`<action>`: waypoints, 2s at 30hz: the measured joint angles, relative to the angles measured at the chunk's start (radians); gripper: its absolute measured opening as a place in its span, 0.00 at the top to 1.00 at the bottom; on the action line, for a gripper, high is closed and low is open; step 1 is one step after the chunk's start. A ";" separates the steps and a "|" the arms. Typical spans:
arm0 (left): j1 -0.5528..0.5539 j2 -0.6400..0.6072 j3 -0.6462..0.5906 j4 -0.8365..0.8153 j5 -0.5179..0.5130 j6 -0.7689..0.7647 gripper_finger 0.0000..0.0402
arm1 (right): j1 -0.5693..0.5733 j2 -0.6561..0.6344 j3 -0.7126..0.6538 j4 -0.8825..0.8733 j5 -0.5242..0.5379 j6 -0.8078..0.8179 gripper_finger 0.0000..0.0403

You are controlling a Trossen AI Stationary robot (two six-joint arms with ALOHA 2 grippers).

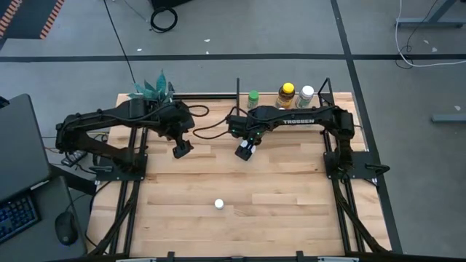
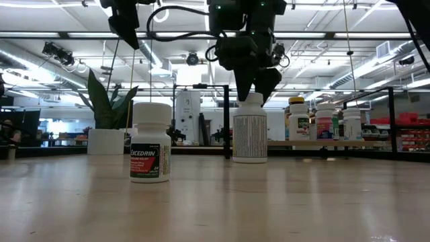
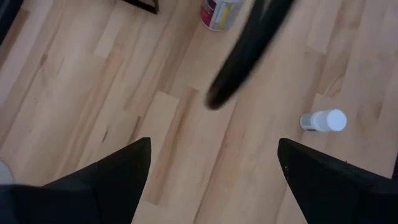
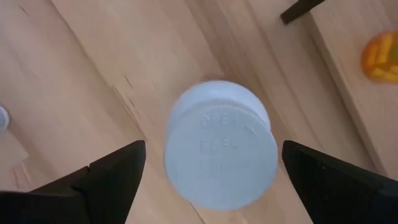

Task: Pick and place medicine bottles onto shelf by color
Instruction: Put the red pill bottle on the shelf

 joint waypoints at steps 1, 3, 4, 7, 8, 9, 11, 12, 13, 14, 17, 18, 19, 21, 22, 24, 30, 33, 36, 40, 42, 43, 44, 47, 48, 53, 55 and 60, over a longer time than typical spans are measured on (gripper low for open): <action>-0.004 0.000 0.000 -0.001 0.000 0.000 0.12 | 0.000 0.006 0.000 0.000 0.001 0.002 0.05; -0.012 0.000 0.000 -0.003 0.000 0.000 0.12 | -0.001 0.009 0.000 0.004 0.001 0.009 0.05; -0.015 0.000 0.000 -0.002 0.000 0.000 0.12 | -0.002 0.009 0.000 0.003 0.001 0.010 0.05; -0.022 0.000 0.000 -0.002 -0.002 0.000 0.12 | -0.002 0.009 0.000 0.005 0.004 0.011 0.05; -0.022 0.000 0.000 -0.002 -0.006 0.000 0.12 | -0.002 0.009 0.000 0.004 0.004 0.017 0.06; -0.022 0.000 0.000 -0.002 -0.009 0.000 0.12 | -0.002 0.009 0.000 0.003 0.004 0.023 0.08; -0.022 0.000 0.000 -0.002 -0.016 -0.002 0.12 | -0.002 0.009 0.000 0.001 0.001 0.025 0.11; -0.022 0.000 0.000 -0.002 -0.018 -0.004 0.12 | -0.002 0.009 0.000 0.001 0.001 0.025 0.14; -0.022 0.000 0.000 -0.002 -0.019 -0.008 0.12 | -0.002 0.009 0.000 0.001 0.001 0.025 0.16; -0.022 0.000 0.000 -0.002 -0.019 -0.012 0.12 | -0.002 0.009 0.000 0.001 0.001 0.025 0.19; -0.022 0.000 0.000 -0.002 -0.019 -0.027 0.12 | -0.002 0.009 0.000 0.001 0.001 0.024 0.29; -0.022 0.000 0.000 -0.001 -0.019 -0.029 0.12 | -0.002 0.009 0.000 0.001 0.001 0.024 0.32; -0.022 0.000 0.000 -0.001 -0.019 -0.030 0.12 | -0.002 0.009 0.000 0.001 0.001 0.024 0.35; -0.022 0.000 0.000 -0.001 -0.019 -0.034 0.12 | -0.004 0.008 0.000 0.001 0.001 0.024 0.38; -0.022 0.000 0.000 -0.001 -0.019 -0.034 0.12 | -0.005 0.008 0.000 0.001 0.001 0.024 0.38; -0.022 0.000 0.000 -0.001 -0.019 -0.034 0.12 | -0.006 0.008 0.000 0.001 0.001 0.024 0.38; -0.022 0.000 0.000 0.001 -0.031 -0.034 0.12 | -0.006 0.008 0.000 -0.006 -0.009 0.020 0.33; -0.022 0.000 0.000 0.002 -0.038 -0.034 0.12 | -0.006 0.008 0.022 -0.064 -0.016 0.009 0.34; -0.022 0.000 0.000 0.003 -0.037 -0.034 0.12 | -0.007 0.008 0.067 -0.114 -0.015 -0.015 0.38; -0.022 0.000 0.000 0.004 -0.038 -0.034 0.12 | -0.021 0.007 0.166 -0.211 0.001 -0.036 0.39; -0.022 0.000 0.000 0.005 -0.038 -0.034 0.12 | -0.032 0.007 0.219 -0.263 0.002 -0.050 0.37; -0.022 0.000 0.000 0.004 -0.038 -0.034 0.12 | -0.038 0.007 0.248 -0.283 0.008 -0.057 0.36; -0.022 0.000 0.000 0.004 -0.038 -0.034 0.12 | -0.045 0.007 0.277 -0.297 0.019 -0.063 0.35; -0.022 0.000 0.000 0.004 -0.038 -0.041 0.12 | -0.071 0.007 0.356 -0.359 0.057 -0.087 0.34; -0.022 0.000 0.000 0.004 -0.038 -0.047 0.12 | -0.081 0.007 0.382 -0.372 0.067 -0.094 0.35; -0.022 0.000 0.000 0.004 -0.037 -0.053 0.12 | -0.151 0.007 0.479 -0.419 0.078 -0.123 0.38; -0.024 0.000 0.000 0.004 -0.038 -0.053 0.12 | -0.180 0.005 0.502 -0.419 0.078 -0.135 0.38; -0.048 0.001 0.000 0.004 -0.056 -0.059 0.12 | -0.248 0.001 0.528 -0.419 0.073 -0.164 0.35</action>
